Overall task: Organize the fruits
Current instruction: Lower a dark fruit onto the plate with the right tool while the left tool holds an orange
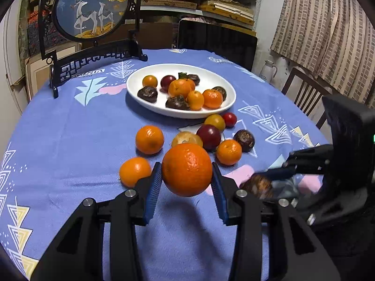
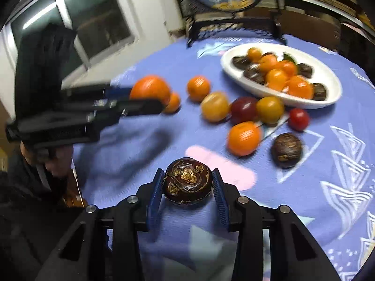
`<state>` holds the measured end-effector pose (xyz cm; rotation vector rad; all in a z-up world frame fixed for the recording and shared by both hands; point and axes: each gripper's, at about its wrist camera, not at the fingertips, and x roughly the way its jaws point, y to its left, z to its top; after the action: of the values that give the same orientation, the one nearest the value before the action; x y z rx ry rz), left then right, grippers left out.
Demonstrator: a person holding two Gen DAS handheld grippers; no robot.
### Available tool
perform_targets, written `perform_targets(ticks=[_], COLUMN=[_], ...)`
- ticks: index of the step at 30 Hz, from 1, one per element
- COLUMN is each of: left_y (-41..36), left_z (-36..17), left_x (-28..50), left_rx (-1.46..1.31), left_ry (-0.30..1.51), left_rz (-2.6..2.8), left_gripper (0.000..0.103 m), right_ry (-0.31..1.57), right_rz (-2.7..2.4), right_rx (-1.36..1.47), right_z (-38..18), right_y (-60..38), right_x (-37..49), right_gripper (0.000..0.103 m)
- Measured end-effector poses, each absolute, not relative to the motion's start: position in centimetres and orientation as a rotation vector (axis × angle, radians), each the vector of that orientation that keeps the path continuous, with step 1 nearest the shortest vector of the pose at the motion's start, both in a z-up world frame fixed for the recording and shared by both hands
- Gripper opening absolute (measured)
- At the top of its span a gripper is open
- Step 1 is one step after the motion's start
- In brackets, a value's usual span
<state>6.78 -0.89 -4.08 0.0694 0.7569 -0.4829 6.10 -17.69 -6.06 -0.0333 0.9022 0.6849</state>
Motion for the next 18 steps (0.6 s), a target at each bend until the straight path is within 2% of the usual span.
perform_targets(ticks=[5, 12, 18], left_y=[-2.1, -4.9, -6.9], left_z=[-3.1, -1.4, -2.4], left_x=[9.1, 16.9, 23.8], left_rx=[0.068, 0.058, 0.043], left_ry=[0.760, 0.776, 0.844], left_rz=[-0.492, -0.477, -0.451], left_gripper=[0.040, 0.040, 0.041], right_ry=[0.849, 0.783, 0.796], right_rz=[0.595, 0.430, 0.365], right_rx=[0.094, 0.275, 0.271], right_z=[-3.6, -0.2, -1.2], right_y=[-22.6, -27.7, -27.2], right_x=[8.4, 16.6, 24.5], right_gripper=[0.042, 0.042, 0.042])
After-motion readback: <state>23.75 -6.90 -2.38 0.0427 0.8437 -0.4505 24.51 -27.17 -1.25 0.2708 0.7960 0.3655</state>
